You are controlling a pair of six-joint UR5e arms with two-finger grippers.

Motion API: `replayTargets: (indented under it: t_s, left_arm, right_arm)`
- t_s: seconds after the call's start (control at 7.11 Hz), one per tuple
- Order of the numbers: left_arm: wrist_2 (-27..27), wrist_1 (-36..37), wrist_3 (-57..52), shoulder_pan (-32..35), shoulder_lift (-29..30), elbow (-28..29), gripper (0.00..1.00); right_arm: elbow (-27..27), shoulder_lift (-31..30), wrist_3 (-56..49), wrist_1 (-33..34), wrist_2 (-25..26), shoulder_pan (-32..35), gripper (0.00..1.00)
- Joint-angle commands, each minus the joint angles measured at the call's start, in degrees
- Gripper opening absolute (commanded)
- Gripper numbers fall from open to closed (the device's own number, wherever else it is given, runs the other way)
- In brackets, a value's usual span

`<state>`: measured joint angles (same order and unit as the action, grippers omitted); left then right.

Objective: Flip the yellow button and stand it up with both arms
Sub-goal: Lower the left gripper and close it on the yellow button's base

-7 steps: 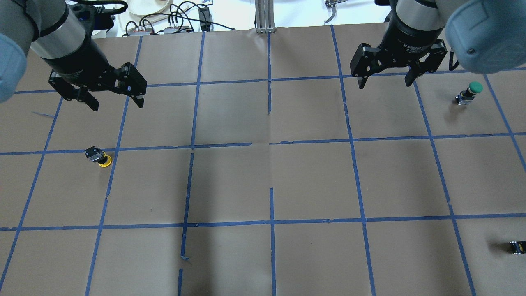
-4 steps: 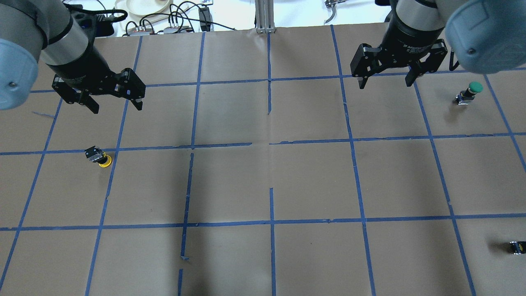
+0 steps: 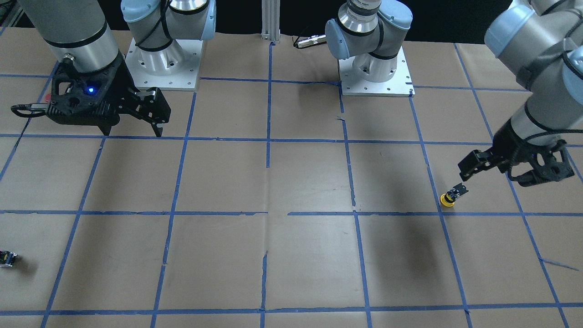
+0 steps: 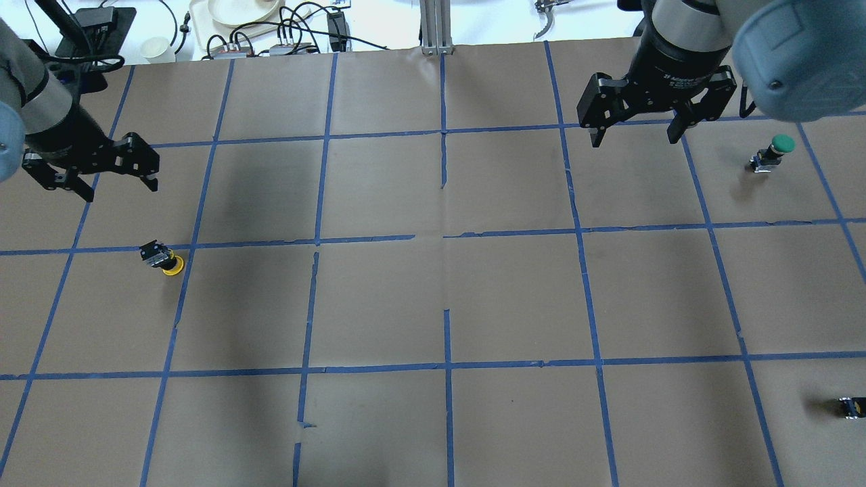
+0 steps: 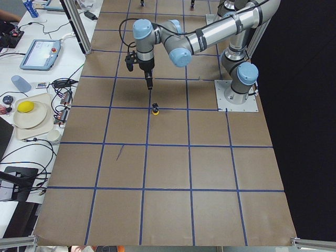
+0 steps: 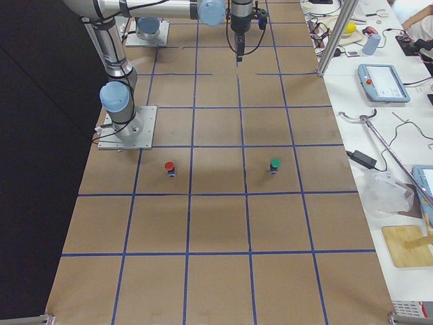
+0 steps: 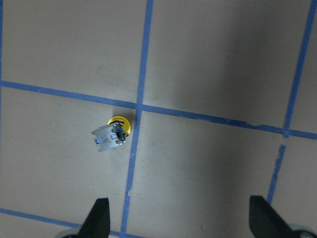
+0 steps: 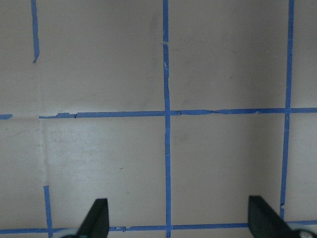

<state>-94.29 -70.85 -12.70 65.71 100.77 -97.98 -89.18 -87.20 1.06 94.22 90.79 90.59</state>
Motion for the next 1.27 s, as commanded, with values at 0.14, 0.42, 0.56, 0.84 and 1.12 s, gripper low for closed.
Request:
replayTargets:
  t_s: [0.14, 0.42, 0.56, 0.84, 1.12]
  left_arm:
    - [0.78, 4.15, -1.12, -4.89, 9.08, -0.37, 1.0]
    - [3.85, 3.27, 2.48, -4.71, 9.96, -0.98, 1.0]
    - [4.2, 3.35, 6.07, -4.45, 9.62, -3.07, 1.0]
    - [4.03, 4.32, 6.99, -4.54, 9.7, -6.77, 1.0]
    - [3.95, 4.23, 6.99, -4.54, 9.52, -6.78, 0.81]
  right_arm:
    - [-0.03, 0.01, 0.0, 0.0, 0.0, -0.06, 1.0]
    - [-0.12, 0.01, 0.0, 0.09, 0.0, -0.06, 1.0]
    - [-0.12, 0.01, 0.0, 0.0, 0.0, -0.06, 1.0]
    - [-0.38, 0.01, 0.0, 0.09, 0.0, -0.06, 1.0]
    - [-0.47, 0.01, 0.09, 0.0, 0.0, -0.06, 1.0]
